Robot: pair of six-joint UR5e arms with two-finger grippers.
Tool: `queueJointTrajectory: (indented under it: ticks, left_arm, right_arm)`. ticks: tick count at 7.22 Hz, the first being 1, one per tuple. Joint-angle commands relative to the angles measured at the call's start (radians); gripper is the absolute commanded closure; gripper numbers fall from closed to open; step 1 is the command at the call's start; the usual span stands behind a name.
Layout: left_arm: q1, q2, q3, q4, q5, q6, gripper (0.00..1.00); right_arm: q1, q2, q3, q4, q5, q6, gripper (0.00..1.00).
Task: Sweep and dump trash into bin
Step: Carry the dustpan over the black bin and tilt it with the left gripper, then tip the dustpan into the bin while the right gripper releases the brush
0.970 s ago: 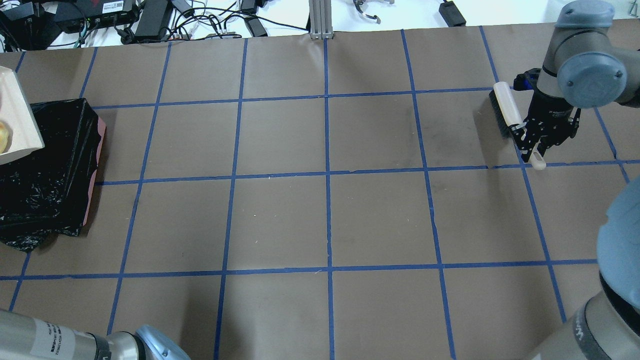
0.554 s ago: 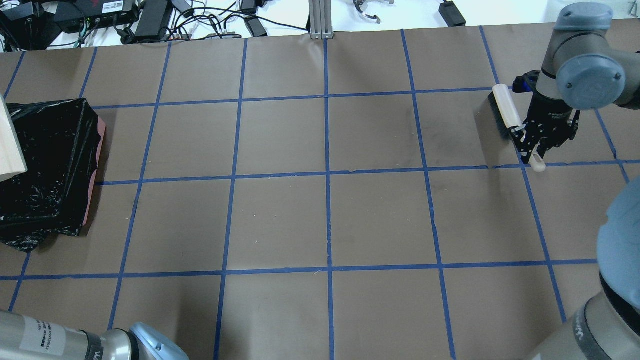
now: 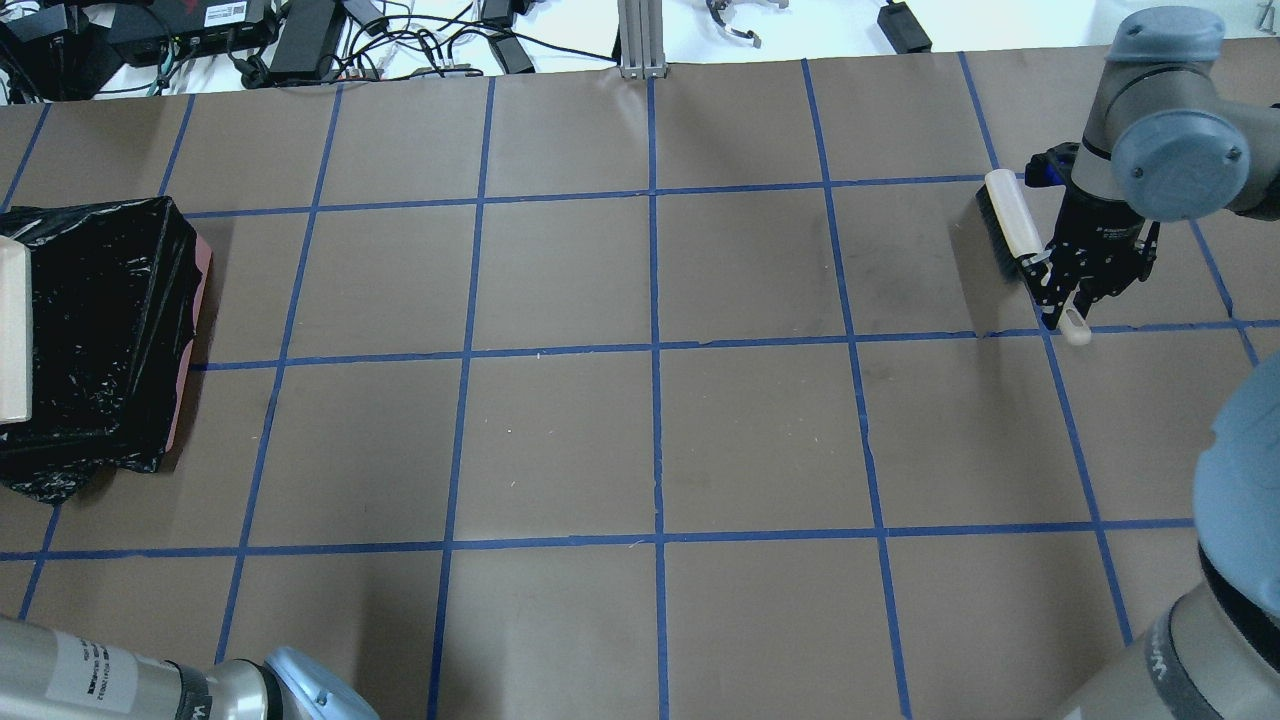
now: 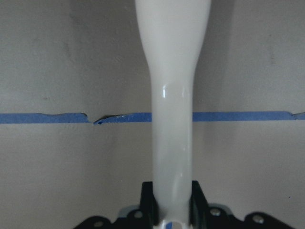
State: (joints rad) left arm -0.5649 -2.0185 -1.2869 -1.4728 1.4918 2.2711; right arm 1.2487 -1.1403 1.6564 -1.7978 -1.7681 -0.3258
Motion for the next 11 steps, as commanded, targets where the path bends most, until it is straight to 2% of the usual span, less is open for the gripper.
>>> queueJointTrajectory:
  ticks: [1, 2, 4, 5, 6, 11]
  left_arm:
    - [-0.042, -0.003, -0.008, 0.02, 0.042, 0.022, 1.0]
    - [-0.061, -0.002, -0.002, 0.023, 0.083, 0.048, 1.0]
    - [-0.064, -0.008, -0.003, 0.089, 0.091, 0.048, 1.0]
    - [-0.066, -0.009, -0.003, 0.121, 0.126, 0.038, 1.0]
    - [-0.072, -0.011, -0.003, 0.152, 0.143, 0.031, 1.0]
    - [-0.151, 0.0, 0.001, 0.227, 0.312, 0.028, 1.0]
  right_arm:
    - [0.0, 0.002, -0.001, 0.0, -0.004, -0.001, 0.81]
    - [0.0, 0.004, 0.0, 0.0, -0.001, -0.002, 0.75]
    - [0.0, 0.005, -0.001, 0.0, 0.003, -0.001, 0.62]
    - [0.0, 0.005, -0.001, 0.0, -0.001, -0.001, 0.59]
    - [0.0, 0.007, -0.001, 0.0, -0.001, -0.001, 0.52]
    - [0.0, -0.001, -0.003, -0.003, -0.004, 0.01, 0.33]
